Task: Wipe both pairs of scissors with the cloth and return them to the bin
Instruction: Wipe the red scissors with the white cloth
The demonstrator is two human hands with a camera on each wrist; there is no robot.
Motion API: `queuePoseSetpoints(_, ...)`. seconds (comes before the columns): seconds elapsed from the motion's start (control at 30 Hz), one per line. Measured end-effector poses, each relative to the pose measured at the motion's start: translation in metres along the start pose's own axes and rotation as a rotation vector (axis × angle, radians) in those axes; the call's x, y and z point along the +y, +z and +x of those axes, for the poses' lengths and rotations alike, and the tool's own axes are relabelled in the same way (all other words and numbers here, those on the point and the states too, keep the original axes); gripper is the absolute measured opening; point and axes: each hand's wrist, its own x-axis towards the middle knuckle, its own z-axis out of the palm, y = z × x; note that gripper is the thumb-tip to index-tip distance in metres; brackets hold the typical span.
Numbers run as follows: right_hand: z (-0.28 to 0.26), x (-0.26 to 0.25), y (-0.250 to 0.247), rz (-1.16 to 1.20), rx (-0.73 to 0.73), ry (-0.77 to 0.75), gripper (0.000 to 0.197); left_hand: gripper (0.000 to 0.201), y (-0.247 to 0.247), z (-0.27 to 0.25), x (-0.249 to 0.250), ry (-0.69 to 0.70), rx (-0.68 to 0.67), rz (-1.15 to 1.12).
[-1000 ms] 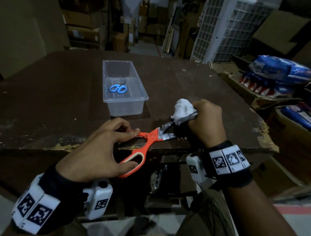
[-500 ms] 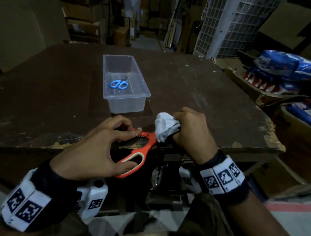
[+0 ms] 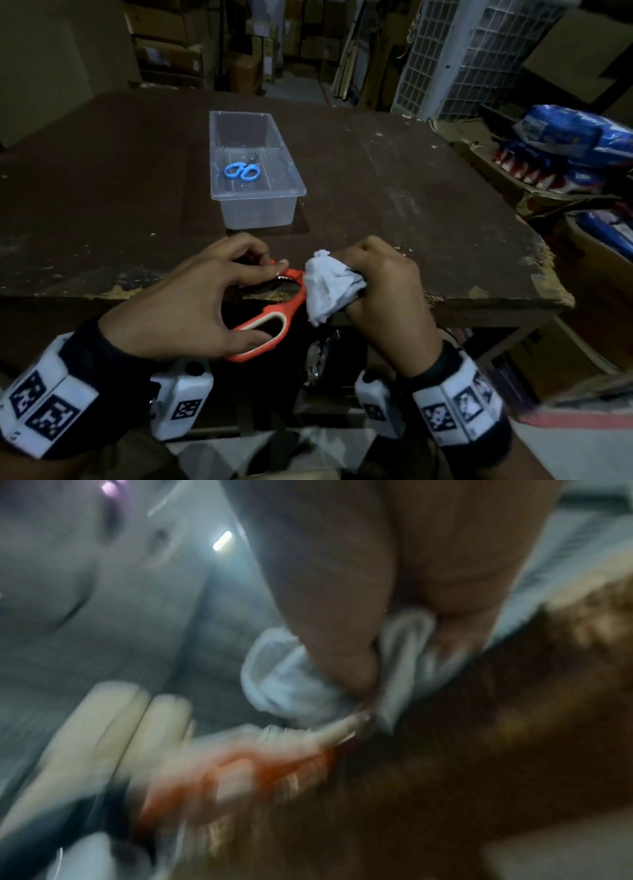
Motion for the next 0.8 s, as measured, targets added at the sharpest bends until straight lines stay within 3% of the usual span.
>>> queuePoseSetpoints(0.13, 0.014, 0.016, 0.004, -0.152, -0.069, 0.043, 0.034, 0.079, -0.002, 0.001, -0.001, 0.001, -0.014, 0.01)
queuePoseSetpoints(0.33, 0.024, 0.035, -0.005, -0.23, -0.078, 0.072, 0.042, 0.082, -0.002, 0.002, 0.0, -0.01, -0.006, -0.008)
queuePoseSetpoints(0.43, 0.025, 0.05, -0.018, -0.267, 0.016, 0.131, 0.042, 0.084, -0.001, 0.002, 0.001, -0.008, -0.004, -0.013)
queuePoseSetpoints(0.57, 0.007, 0.026, -0.026, -0.164, 0.264, 0.143, 0.022, 0.085, 0.0, 0.002, 0.002, -0.012, 0.002, 0.003)
queuePoseSetpoints(0.67, -0.017, -0.013, 0.001, -0.007, 0.121, 0.048, 0.03, 0.084, 0.001, 0.001, 0.002, -0.018, 0.014, 0.015)
queuePoseSetpoints(0.8, -0.026, -0.013, 0.01, -0.045, -0.01, 0.097, 0.033, 0.085, 0.001, 0.001, 0.004, -0.029, 0.022, 0.016)
